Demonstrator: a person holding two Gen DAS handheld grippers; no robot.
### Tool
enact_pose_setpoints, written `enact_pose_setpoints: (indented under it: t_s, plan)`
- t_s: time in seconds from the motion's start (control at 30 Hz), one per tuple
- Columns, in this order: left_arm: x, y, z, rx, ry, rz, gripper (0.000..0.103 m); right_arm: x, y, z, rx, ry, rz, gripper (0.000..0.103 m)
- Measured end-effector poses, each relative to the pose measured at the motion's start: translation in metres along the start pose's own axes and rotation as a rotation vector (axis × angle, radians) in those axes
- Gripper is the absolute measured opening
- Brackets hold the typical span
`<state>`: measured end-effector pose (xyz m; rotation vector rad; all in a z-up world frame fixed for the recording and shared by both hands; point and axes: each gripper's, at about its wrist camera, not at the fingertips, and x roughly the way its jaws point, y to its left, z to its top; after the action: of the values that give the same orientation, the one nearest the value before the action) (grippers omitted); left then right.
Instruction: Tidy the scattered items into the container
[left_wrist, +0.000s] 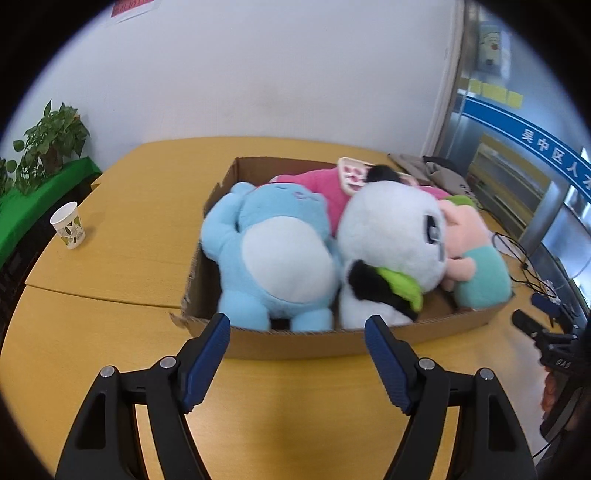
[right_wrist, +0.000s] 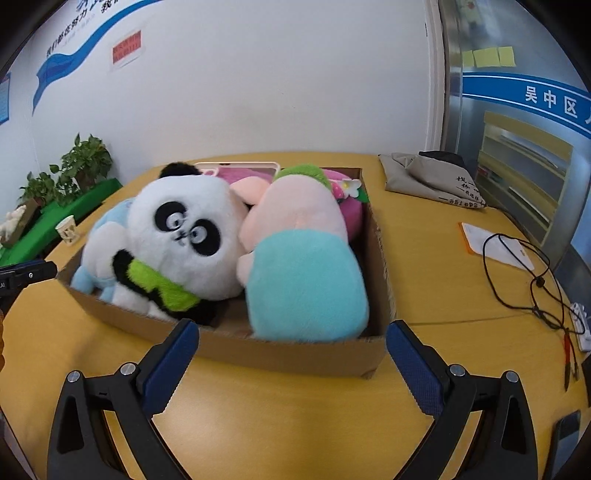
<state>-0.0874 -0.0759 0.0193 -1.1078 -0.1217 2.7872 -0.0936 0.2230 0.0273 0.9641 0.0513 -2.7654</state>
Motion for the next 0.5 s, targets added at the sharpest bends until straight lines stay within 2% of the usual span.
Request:
enact_pose_setpoints:
  t_s: [0.1, 0.2, 0.3, 0.5]
  plan:
    - [-0.010, -0.018, -0.011, 0.030, -0.023, -0.003, 0.078, -0.010, 0.009, -0.016, -0.030, -0.015, -0.008, 0.103]
    - [-0.015, -0.030, -0.023, 0.027, -0.033, 0.063, 0.078, -0.020, 0.014, -0.027, -0.046, -0.036, -0.021, 0.103]
    - [-0.020, -0.037, -0.032, 0.036, -0.058, 0.090, 0.078, -0.023, 0.010, -0.031, -0.013, -0.038, -0.008, 0.103]
    - [-0.026, -0.048, -0.046, 0.044, -0.059, 0.071, 0.078, -0.026, 0.007, -0.037, 0.026, -0.016, -0.025, 0.103]
